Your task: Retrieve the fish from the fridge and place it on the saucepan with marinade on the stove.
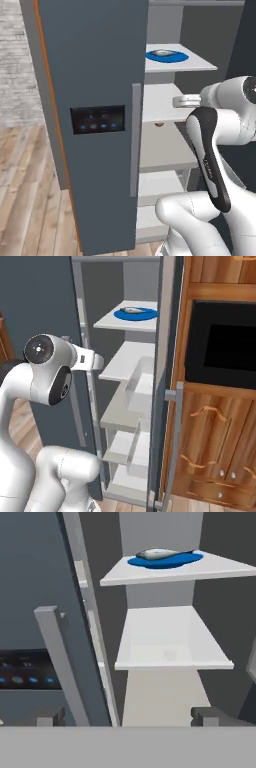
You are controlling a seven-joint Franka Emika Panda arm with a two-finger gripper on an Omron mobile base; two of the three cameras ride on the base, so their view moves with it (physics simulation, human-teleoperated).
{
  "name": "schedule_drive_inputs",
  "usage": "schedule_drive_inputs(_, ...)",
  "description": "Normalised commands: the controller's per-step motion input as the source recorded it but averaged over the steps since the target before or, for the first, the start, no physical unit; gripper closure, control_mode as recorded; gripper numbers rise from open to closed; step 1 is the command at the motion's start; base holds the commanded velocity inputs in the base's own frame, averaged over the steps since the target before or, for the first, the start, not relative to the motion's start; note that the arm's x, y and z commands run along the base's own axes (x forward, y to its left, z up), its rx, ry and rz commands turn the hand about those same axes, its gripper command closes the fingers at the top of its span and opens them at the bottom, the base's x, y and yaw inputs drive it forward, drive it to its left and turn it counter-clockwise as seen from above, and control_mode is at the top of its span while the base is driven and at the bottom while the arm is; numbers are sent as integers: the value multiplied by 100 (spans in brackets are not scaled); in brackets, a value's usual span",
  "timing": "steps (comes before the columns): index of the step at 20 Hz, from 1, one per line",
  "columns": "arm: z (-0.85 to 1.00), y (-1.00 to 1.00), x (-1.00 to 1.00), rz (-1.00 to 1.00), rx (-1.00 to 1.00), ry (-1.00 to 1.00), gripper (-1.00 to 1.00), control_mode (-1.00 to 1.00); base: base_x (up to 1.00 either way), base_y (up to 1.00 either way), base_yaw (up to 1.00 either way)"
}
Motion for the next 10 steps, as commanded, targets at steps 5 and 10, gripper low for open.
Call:
schedule_drive_inputs(5, 0, 0, 0, 0, 0, 0, -100, 100, 29, -54, 0)
schedule_drive_inputs(10, 0, 0, 0, 0, 0, 0, -100, 100, 51, -37, 0)
